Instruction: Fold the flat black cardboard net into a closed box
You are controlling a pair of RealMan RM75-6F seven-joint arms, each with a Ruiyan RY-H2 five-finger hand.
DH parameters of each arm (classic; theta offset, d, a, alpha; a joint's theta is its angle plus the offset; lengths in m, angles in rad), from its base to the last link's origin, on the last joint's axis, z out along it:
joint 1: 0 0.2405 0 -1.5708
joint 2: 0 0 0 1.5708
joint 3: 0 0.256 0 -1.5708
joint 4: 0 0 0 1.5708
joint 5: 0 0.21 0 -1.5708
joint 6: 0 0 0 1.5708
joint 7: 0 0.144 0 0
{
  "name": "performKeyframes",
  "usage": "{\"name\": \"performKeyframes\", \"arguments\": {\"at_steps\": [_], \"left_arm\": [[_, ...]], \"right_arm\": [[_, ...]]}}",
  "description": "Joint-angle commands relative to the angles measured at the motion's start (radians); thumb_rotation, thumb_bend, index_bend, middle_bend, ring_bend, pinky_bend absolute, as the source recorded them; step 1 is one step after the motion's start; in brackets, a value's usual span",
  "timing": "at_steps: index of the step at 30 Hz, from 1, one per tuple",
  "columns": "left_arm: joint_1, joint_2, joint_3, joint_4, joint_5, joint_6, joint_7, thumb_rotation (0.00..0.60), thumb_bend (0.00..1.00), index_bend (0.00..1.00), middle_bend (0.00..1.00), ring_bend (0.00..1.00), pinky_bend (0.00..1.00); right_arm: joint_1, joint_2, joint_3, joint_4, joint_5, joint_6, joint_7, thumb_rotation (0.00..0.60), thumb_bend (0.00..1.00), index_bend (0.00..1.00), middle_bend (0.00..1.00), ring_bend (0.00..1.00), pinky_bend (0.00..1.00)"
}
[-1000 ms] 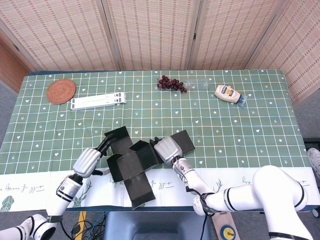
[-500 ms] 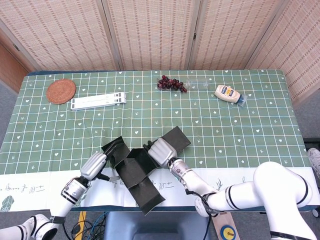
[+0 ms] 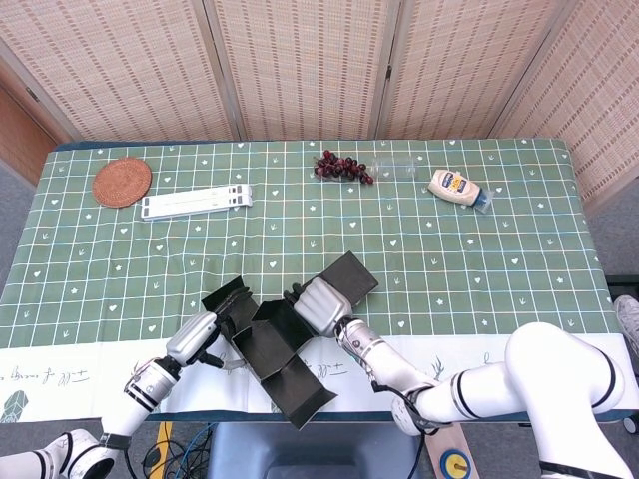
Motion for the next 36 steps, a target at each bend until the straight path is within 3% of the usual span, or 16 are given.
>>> {"name": "performKeyframes", "arguments": {"at_steps": [1,23,36], "left_arm": [[-0.009,-0.004,0.001,0.004,-0.007,-0.020,-0.038,0.600,0.10,0.04,0.00,0.52,0.85],[-0.058,0.023,0.054,0.026,0.057,-0.062,-0.351,0.600,0.10,0.01,0.00,0.52,0.85],[-0.076,0.023,0.087,0.055,0.094,-0.047,-0.445,0.600,0.10,0.02,0.00,0.53,0.85]], "right_arm": [[0.007,0.006,-0.010,-0.013,-0.013,0.002,-0.016,0.600,0.41,0.30,0.33,0.83,0.96],[0.056,0.029,-0.037,-0.046,-0.142,0.009,-0.100,0.600,0.42,0.33,0.37,0.83,0.96],[0.058,0.032,-0.049,-0.045,-0.227,0.009,-0.115,0.600,0.42,0.34,0.37,0.83,0.96]]}}
